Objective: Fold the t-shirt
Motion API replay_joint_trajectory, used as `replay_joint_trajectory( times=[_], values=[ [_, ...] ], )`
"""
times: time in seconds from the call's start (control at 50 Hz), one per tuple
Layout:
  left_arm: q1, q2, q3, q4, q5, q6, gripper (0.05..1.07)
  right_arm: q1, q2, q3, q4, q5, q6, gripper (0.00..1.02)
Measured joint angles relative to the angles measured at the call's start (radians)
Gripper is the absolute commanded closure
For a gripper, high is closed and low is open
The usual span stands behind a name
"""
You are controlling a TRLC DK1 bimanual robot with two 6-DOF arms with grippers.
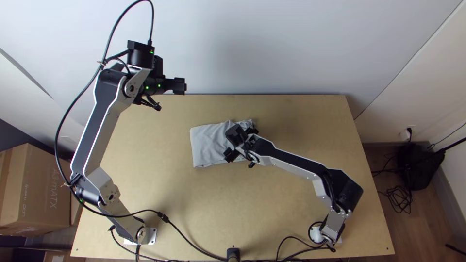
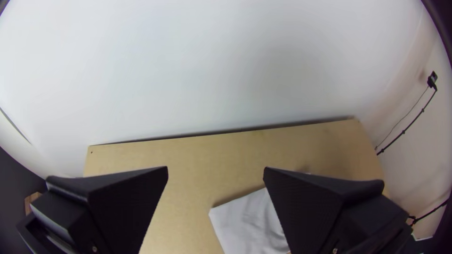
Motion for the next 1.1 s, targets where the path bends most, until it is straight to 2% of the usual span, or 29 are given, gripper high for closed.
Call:
replay_joint_trajectory(
  times=[0.12,0.24,0.76,0.88,0.96,1.02,1.06,1.1],
  values=[
    [0.023,-0.015,0.0,-0.009,0.003,-0.003,0.09,-0.006,0.056,0.0,0.07,0.012,-0.047,0.05],
    [0.04,-0.026,0.0,-0.018,0.003,-0.003,0.09,-0.028,0.097,0.009,0.108,0.027,-0.06,0.05],
    [0.064,-0.028,-0.004,-0.026,0.029,-0.023,0.09,-0.17,0.111,0.043,0.14,0.037,-0.039,0.05],
    [0.06,-0.028,-0.004,-0.026,0.029,-0.026,0.09,-0.222,0.111,0.05,0.135,0.037,0.023,0.05],
    [0.059,-0.028,-0.004,-0.026,0.029,-0.026,0.09,-0.28,0.111,0.082,0.081,0.018,0.103,0.05],
    [0.059,-0.028,-0.004,-0.026,0.03,-0.026,0.09,-0.327,0.109,0.116,0.006,-0.046,0.183,0.05],
    [0.059,-0.028,-0.004,-0.026,0.029,-0.026,0.09,-0.361,0.107,0.141,-0.058,-0.116,0.25,0.05],
    [0.059,-0.028,-0.004,-0.026,0.029,-0.026,0.09,-0.396,0.103,0.169,-0.138,-0.231,0.325,0.05]
  ],
)
